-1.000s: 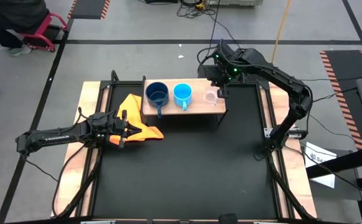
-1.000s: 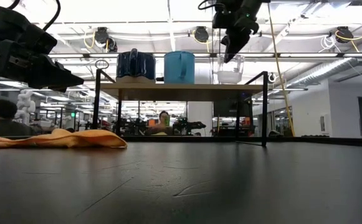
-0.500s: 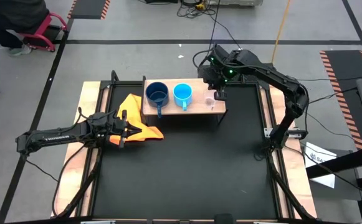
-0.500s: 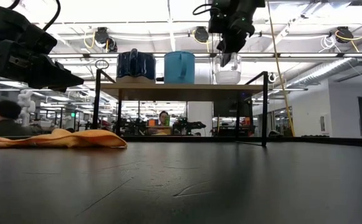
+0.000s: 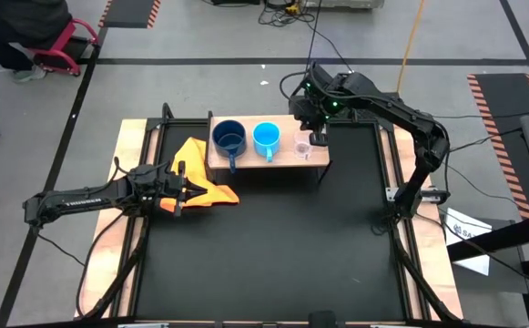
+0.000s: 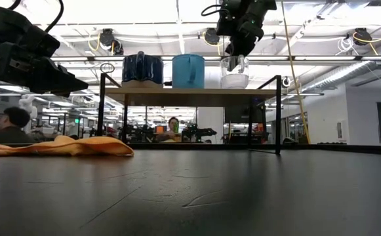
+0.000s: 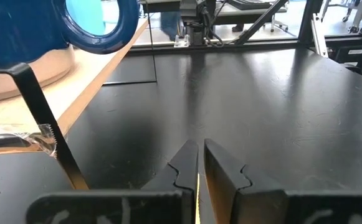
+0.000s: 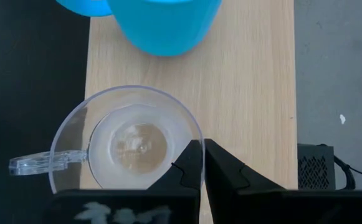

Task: Stack small to large cups/mugs on shelf
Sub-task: Put the transparent mug on the shelf

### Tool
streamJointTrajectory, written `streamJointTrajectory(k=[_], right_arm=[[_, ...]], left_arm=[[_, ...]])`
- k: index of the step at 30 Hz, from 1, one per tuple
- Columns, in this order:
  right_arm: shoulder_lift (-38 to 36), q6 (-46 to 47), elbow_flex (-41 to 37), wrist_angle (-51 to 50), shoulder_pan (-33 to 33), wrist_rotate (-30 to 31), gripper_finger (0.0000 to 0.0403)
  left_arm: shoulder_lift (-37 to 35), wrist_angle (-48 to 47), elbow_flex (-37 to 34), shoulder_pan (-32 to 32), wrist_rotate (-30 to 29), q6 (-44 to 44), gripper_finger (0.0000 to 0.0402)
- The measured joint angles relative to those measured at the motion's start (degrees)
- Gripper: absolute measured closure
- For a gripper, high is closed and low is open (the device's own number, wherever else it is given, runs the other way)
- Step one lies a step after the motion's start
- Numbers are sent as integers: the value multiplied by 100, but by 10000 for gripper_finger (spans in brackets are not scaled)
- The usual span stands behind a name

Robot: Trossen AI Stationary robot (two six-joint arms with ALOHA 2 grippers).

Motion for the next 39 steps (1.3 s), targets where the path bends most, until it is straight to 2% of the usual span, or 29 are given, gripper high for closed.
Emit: streamJointTrajectory(k=[39], right_arm=[[7, 188, -15, 44, 148, 20, 403]], left_arm=[[-1, 0, 0, -1, 2, -16, 371]])
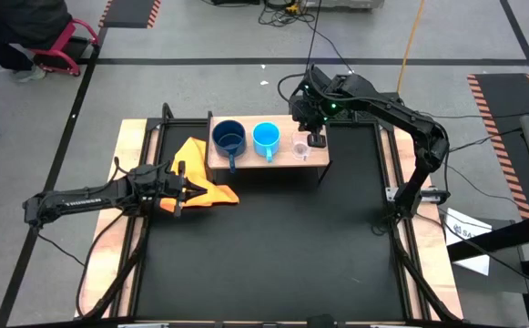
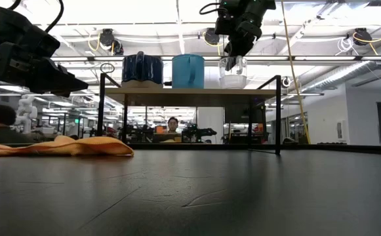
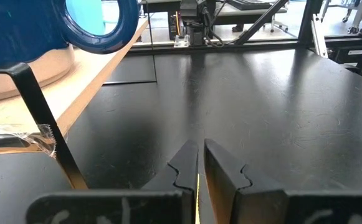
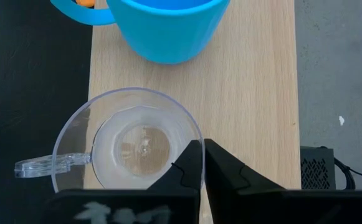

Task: Stack small to large cups/mugs on shelf
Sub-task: Put the transparent mug on the shelf, then return to Home Position

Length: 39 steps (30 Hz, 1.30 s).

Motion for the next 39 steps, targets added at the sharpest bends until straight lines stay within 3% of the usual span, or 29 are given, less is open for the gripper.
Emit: streamJointTrajectory(k=[18, 39], right_arm=[[-119, 28, -22, -86, 2, 5, 335], [-586, 188, -11, 366, 38, 0, 332]], left_arm=[[2, 0, 0, 0, 11, -2, 371], [44, 2, 0, 0, 50, -24, 371]])
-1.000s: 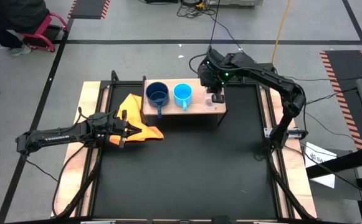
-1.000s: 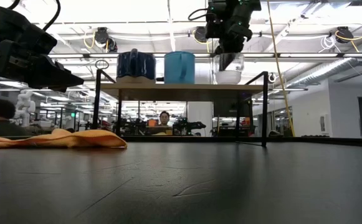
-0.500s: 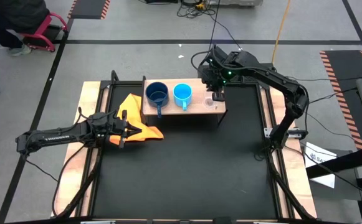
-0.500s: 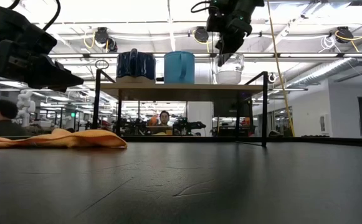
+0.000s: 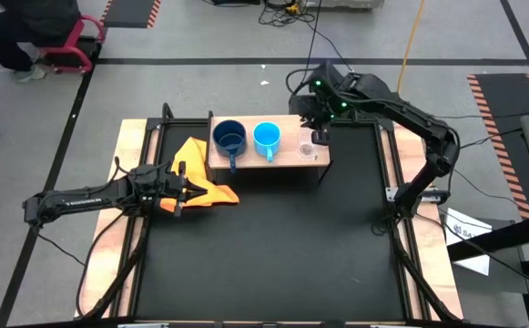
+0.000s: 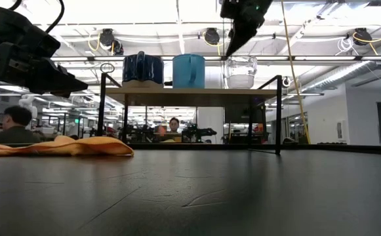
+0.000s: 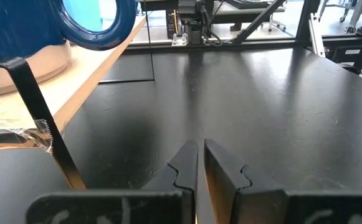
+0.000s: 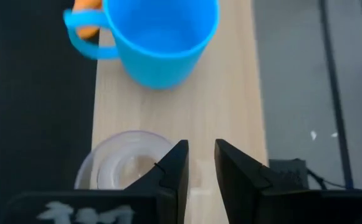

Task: Stack small to large cups/mugs on shelf
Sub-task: Return to Home Position

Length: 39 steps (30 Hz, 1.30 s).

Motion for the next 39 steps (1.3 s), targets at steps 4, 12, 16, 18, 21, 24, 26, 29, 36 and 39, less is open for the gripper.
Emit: streamJointTrajectory(k=[4, 12, 16, 18, 21, 24, 26, 29, 36, 39], right_arm=[[-265, 153, 7, 34, -1, -2, 332], [-362, 555, 11, -637, -1, 12, 332], [-369, 398, 11, -751, -3, 340, 335], [-367, 183, 11, -840, 22, 618, 349], [-369, 86, 11, -778, 33, 735, 387], [-435, 58, 9, -797, 36, 364, 397], [-522, 70, 9, -712, 71, 31, 400], [-718, 203, 9, -727, 78, -288, 402], [-1775, 240, -762, -343, 145, -1224, 403], [-2404, 363, -1459, -60, 155, -1224, 403]], left_arm=[[0, 0, 0, 0, 0, 0, 371], [0, 0, 0, 0, -2, 0, 371], [0, 0, 0, 0, -2, 0, 371], [0, 0, 0, 0, -2, 0, 371], [0, 0, 0, 2, -2, -6, 371], [0, 0, 0, 1, -3, -4, 371], [0, 0, 0, 0, -4, -4, 371], [0, 0, 0, 0, -5, -6, 371], [0, 0, 0, 2, -7, -4, 371], [0, 0, 0, 1, -10, 0, 371]])
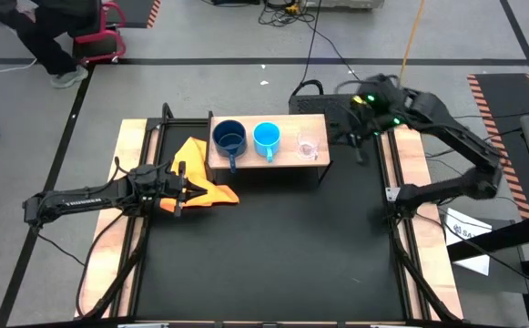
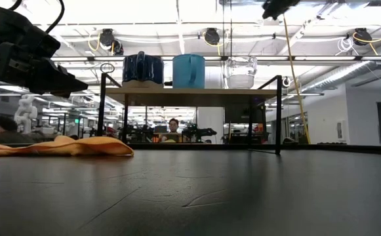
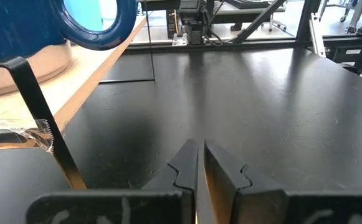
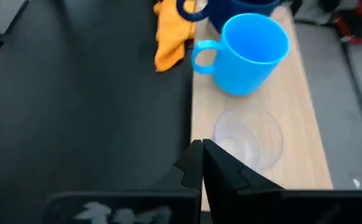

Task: Stack small to large cups/mugs on shelf
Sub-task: Return to Home Position

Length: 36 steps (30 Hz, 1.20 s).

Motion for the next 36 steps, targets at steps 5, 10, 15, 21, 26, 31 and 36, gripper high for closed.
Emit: streamJointTrajectory(k=[5, 10, 15, 21, 26, 31, 36], right_arm=[[-1141, 360, -1186, 629, -7, 14, 403], [-2013, 848, -2025, 1176, -5, 11, 403], [-2573, 1096, -2649, 1514, 1, -2, 403], [-3074, 1380, -3622, 2604, 1, -563, 403], [-3230, 1510, -4178, 3057, 3, -614, 403], [-3470, 1594, -4776, 3188, 52, -739, 403], [-4041, 2143, -5589, 4144, 52, -737, 403]], left_arm=[[0, 0, 0, -1, -1, 0, 371], [0, 0, 0, 0, -4, 0, 371], [0, 0, 0, 0, -4, -2, 371], [0, 0, 0, 1, -6, -13, 371], [0, 0, 0, 0, -8, -19, 371], [0, 1, 0, -1, -8, -18, 371], [2, 1, 0, -1, -6, -20, 371]])
